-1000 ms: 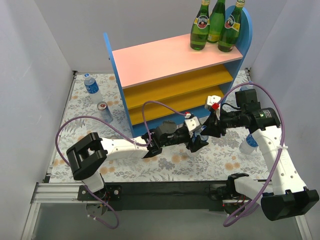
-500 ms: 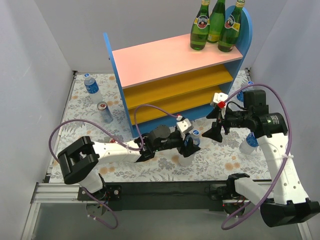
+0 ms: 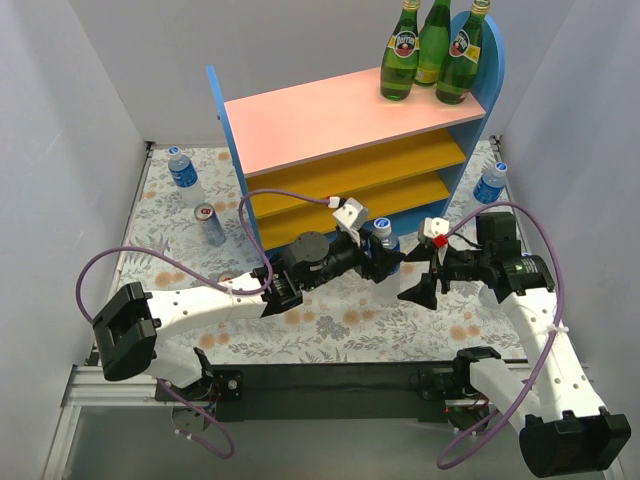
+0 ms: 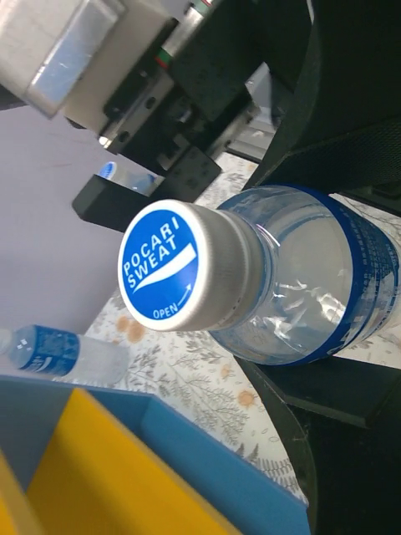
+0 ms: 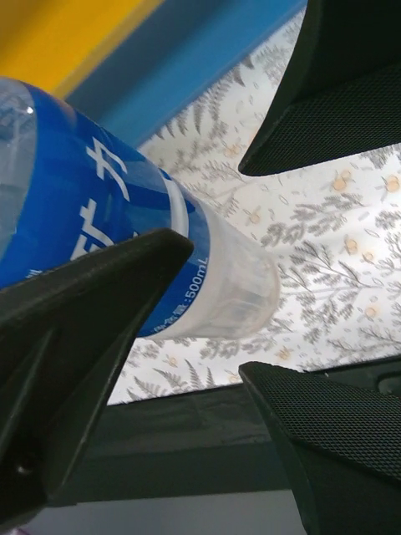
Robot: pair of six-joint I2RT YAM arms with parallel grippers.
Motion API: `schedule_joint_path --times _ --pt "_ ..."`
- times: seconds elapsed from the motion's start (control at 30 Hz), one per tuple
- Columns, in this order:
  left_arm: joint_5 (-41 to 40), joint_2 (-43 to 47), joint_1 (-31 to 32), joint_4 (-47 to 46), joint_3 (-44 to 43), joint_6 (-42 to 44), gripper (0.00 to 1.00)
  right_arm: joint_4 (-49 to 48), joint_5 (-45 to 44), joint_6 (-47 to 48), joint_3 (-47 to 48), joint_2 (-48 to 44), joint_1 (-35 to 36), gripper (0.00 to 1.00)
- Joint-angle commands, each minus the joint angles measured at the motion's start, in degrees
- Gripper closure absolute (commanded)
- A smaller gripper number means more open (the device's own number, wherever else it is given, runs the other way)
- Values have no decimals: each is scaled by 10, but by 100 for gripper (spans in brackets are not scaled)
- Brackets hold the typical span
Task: Place and organize the beverage onto the shelf
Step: Pick up the drink from the center of the board.
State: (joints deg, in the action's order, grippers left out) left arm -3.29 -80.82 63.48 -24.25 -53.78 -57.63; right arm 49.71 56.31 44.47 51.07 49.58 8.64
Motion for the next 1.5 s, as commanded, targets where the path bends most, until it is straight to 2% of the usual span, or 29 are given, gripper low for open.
schedule_joint_path --times 0.0,0.2,0.33,0.57,0.97,1.0,1.07,1.1,1.13,1.2,1.23,1.3,1.33,1.37,1.47 --pt "-58 17 -4 -28 -67 -42 100 -123 36 -78 8 2 -1 3" --pt "-89 -17 -4 -21 -107 -65 100 -256 10 -205 4 4 7 2" --pt "-96 -37 -4 -22 -131 -87 100 -324 -38 -282 -3 15 13 2" --pt "-122 -51 -4 -41 -151 -111 100 -365 -63 -317 -18 26 20 3" --pt "-133 -59 -4 -61 -160 -154 100 -415 -45 -373 -35 38 21 4" --pt "-132 -60 -4 -61 -161 -158 100 -415 -41 -376 -34 39 21 6" --pt "-127 -62 -4 -60 -165 -160 100 -415 -34 -377 -30 44 22 23" --pt "-124 -65 -4 -58 -167 -162 100 -415 -29 -376 -27 44 22 36" --pt "-121 -65 -4 -57 -167 -163 100 -415 -29 -376 -26 44 22 63" --pt "-111 -62 -4 -58 -167 -163 100 -406 -30 -373 -26 39 21 76" --pt "-108 -60 -4 -59 -166 -162 100 -401 -31 -365 -26 36 21 88" --pt "-95 -56 -4 -55 -165 -162 97 -393 -37 -355 -31 23 19 98" --pt "-91 -50 -4 -54 -166 -159 91 -383 -39 -350 -33 18 18 99" --pt "-88 -46 -4 -51 -169 -159 76 -379 -40 -338 -34 10 18 99" --pt "-81 -28 -4 -43 -170 -159 58 -364 -35 -323 -37 -5 12 99"
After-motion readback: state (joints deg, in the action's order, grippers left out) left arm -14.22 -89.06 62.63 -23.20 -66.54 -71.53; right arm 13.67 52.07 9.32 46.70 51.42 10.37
